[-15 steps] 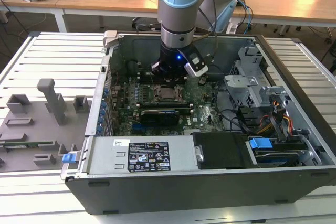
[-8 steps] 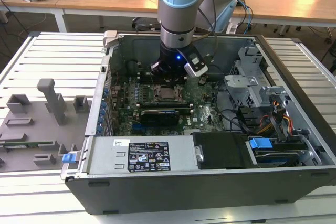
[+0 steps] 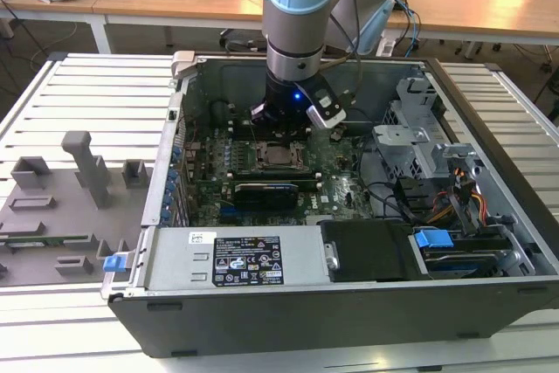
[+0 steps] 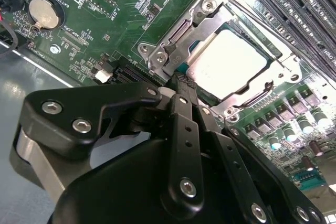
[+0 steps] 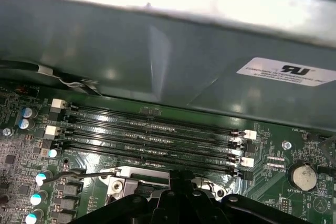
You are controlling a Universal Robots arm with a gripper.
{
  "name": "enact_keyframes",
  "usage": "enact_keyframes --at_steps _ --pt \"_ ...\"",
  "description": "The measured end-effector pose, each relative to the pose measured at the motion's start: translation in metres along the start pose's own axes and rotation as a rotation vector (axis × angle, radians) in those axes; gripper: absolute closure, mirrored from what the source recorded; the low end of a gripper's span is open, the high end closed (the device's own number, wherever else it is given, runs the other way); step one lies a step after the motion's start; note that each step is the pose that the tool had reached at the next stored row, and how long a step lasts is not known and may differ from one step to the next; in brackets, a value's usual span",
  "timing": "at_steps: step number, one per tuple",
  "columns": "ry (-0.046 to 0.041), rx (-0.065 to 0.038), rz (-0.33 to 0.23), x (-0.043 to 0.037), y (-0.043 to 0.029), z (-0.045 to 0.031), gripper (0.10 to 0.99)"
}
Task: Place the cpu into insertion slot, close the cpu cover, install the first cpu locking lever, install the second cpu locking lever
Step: 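Close the cpu cover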
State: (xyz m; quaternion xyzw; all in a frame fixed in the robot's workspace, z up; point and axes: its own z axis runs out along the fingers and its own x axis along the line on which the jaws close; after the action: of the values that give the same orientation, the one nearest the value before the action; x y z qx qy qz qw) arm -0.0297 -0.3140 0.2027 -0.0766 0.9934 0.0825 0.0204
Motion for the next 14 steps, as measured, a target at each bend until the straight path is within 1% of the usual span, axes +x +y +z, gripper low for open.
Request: enact_keyframes --at_steps 14 --pt "0.0018 0.0 -0.004 -0.0005 -0.0019 -0.0004 0.98"
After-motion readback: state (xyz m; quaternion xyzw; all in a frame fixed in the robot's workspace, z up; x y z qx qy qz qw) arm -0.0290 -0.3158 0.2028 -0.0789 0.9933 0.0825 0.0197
